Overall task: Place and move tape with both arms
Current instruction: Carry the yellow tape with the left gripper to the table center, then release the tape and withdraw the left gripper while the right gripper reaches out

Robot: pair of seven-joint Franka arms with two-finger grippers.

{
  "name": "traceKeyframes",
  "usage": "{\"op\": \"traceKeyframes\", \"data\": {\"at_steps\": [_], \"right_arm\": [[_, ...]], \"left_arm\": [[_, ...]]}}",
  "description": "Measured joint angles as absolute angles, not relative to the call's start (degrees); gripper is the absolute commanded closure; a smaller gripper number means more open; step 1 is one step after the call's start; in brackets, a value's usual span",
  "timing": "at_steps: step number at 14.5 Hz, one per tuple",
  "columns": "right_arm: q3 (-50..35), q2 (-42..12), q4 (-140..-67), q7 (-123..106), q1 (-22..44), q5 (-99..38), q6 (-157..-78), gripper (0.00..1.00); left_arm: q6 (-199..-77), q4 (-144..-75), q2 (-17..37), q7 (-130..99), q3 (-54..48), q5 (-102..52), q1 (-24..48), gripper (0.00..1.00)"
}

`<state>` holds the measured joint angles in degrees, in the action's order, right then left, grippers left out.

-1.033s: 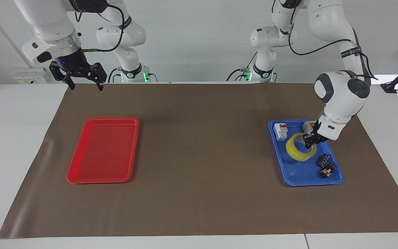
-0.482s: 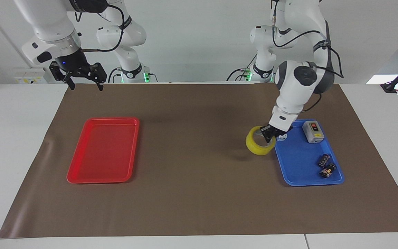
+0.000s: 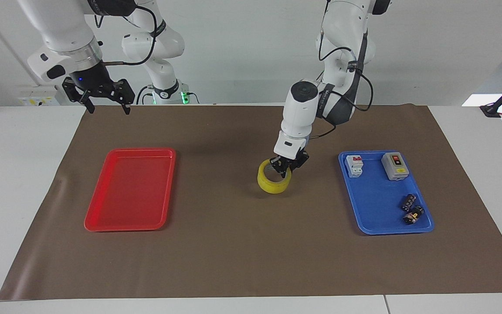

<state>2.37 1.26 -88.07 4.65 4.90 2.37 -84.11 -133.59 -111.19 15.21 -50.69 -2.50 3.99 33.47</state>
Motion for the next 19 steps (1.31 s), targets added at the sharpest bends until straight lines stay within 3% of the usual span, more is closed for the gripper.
{"op": "traceKeyframes", "data": {"at_steps": [6, 8, 9, 14, 19], "right_arm": [[2.38, 1.26, -88.07, 4.65, 4.90, 2.37, -84.11, 0.00], [2.38, 1.26, -88.07, 4.65, 4.90, 2.37, -84.11, 0.00], [2.38, 1.26, -88.07, 4.65, 4.90, 2.37, -84.11, 0.00], [2.38, 1.26, -88.07, 4.65, 4.90, 2.37, -84.11, 0.00], [2.39, 1.26, -88.07, 4.65, 4.90, 2.37, -84.11, 0.00]], "left_arm": [[-137.48, -110.75, 20.11, -52.05, -2.47, 4.57, 35.62, 0.99], [-137.87, -110.74, 20.93, -52.07, -2.48, 4.57, 35.90, 0.09], [-137.99, -110.71, 21.09, -52.07, -2.47, 4.58, 35.91, 0.00], [-137.51, -109.77, 20.21, -52.07, -1.98, 4.59, 35.51, 0.00], [-125.65, -109.44, 12.48, -44.70, -1.33, 4.93, 30.68, 0.00]]}}
